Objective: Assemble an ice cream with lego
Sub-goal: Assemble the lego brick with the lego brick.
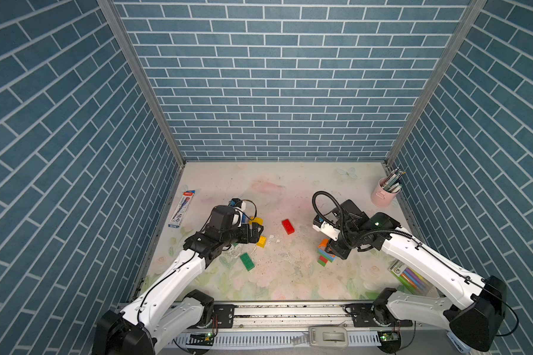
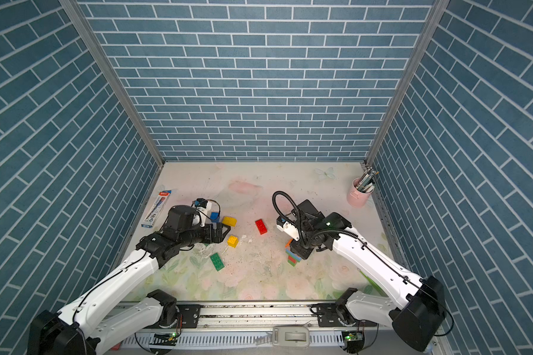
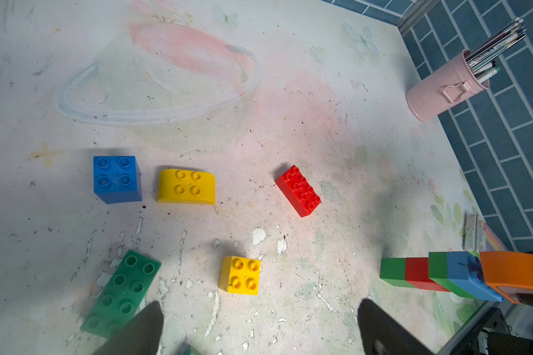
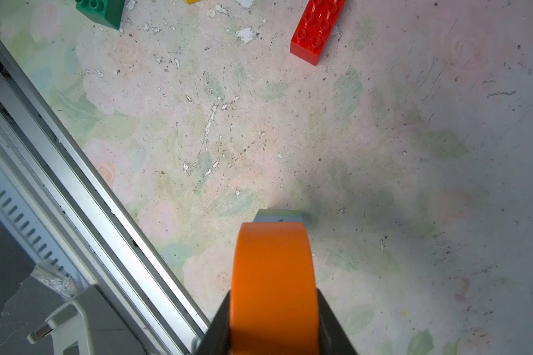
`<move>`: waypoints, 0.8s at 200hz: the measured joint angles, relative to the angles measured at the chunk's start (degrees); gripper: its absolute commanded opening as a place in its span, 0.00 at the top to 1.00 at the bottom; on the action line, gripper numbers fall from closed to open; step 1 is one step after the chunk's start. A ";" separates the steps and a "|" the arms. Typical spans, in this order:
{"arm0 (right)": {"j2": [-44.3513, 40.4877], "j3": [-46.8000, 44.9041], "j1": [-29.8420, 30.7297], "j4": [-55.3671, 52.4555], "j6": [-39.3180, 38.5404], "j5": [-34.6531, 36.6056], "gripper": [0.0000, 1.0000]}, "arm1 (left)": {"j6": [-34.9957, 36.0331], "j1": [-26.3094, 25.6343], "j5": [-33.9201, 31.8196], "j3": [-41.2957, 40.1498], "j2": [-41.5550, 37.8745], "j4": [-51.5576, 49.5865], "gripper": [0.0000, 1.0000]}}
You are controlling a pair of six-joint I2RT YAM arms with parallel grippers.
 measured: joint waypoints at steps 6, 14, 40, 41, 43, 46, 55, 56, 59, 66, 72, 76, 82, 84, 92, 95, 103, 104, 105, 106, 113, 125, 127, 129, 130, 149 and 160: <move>0.02 0.00 -0.07 -0.07 0.04 0.00 1.00 | 0.00 0.00 0.00 0.00 0.00 0.00 0.00; 0.04 0.00 -0.11 -0.15 0.07 0.00 1.00 | 0.00 0.00 0.00 0.00 0.00 0.00 0.00; 0.26 0.00 -0.22 -0.17 0.46 -0.02 1.00 | 0.00 0.00 0.00 0.00 0.00 -0.02 0.00; 0.31 0.00 -0.22 -0.17 0.46 -0.02 1.00 | 0.00 0.00 0.00 0.00 0.00 -0.02 0.00; 0.31 0.00 -0.24 -0.17 0.46 -0.02 1.00 | 0.00 0.00 0.00 0.00 0.00 -0.02 0.00; 0.35 0.00 -0.26 -0.17 0.46 -0.02 1.00 | 0.00 0.00 0.00 0.00 0.00 -0.02 0.00; 0.39 0.00 -0.33 -0.17 0.46 -0.04 1.00 | 0.00 -0.02 0.00 0.00 0.00 -0.02 0.01; 0.39 0.00 -0.33 -0.17 0.46 -0.04 1.00 | 0.00 -0.02 0.00 0.00 0.00 -0.02 0.01; 0.42 0.00 -0.33 -0.17 0.46 -0.04 1.00 | 0.00 -0.02 0.00 0.00 0.00 -0.02 0.00; 0.42 0.00 -0.35 -0.17 0.46 -0.02 1.00 | 0.00 0.00 0.00 0.00 0.00 -0.02 0.00; 0.46 0.00 -0.35 -0.17 0.46 -0.04 1.00 | 0.00 -0.02 0.00 0.00 0.00 -0.02 0.00; 0.48 0.00 -0.35 -0.17 0.46 -0.04 1.00 | 0.00 -0.02 0.00 0.00 0.00 -0.02 0.00; 0.61 0.00 -0.37 -0.17 0.46 -0.04 1.00 | 0.00 -0.02 0.00 0.00 0.00 -0.02 0.00; 0.66 0.00 -0.37 -0.15 0.46 -0.04 1.00 | 0.00 0.00 0.00 0.00 0.00 -0.02 0.00; 0.85 0.00 -0.37 -0.11 0.46 -0.04 1.00 | 0.00 0.00 -0.02 0.00 0.00 -0.02 0.01; 0.87 0.00 -0.37 -0.04 0.46 -0.04 1.00 | 0.00 0.00 0.00 0.00 0.00 -0.02 0.00; 0.92 0.00 -0.39 -0.02 0.46 -0.04 1.00 | 0.00 0.00 -0.02 0.00 0.00 -0.02 0.00; 0.92 0.00 -0.39 -0.02 0.46 -0.04 1.00 | 0.00 0.00 -0.02 0.00 0.00 -0.02 0.00; 0.92 0.00 -0.39 -0.02 0.46 -0.04 1.00 | 0.00 -0.02 -0.02 0.00 0.00 -0.02 0.00; 0.94 0.00 -0.42 -0.02 0.46 -0.04 1.00 | 0.00 -0.02 -0.02 0.00 0.00 -0.02 0.00; 0.94 0.00 -0.44 0.00 0.46 -0.07 1.00 | 0.00 -0.02 -0.02 0.00 -0.02 -0.02 0.00; 0.94 0.00 -0.48 0.00 0.46 -0.15 1.00 | 0.00 -0.02 -0.04 0.00 -0.04 -0.02 0.00; 0.94 0.00 -0.48 0.00 0.46 -0.17 1.00 | 0.00 0.00 -0.07 0.00 -0.04 -0.02 0.00; 0.94 0.00 -0.48 0.00 0.46 -0.17 1.00 | 0.00 0.00 -0.04 0.00 -0.04 -0.02 0.01; 0.94 0.00 -0.48 0.00 0.46 -0.17 1.00 | 0.00 0.00 -0.07 0.00 -0.04 -0.02 0.01; 0.94 0.00 -0.57 0.00 0.48 -0.24 1.00 | 0.00 0.00 -0.15 0.00 -0.04 -0.04 0.00; 0.94 0.00 -0.59 -0.02 0.48 -0.28 1.00 | 0.00 0.00 -0.20 0.00 -0.04 -0.04 0.00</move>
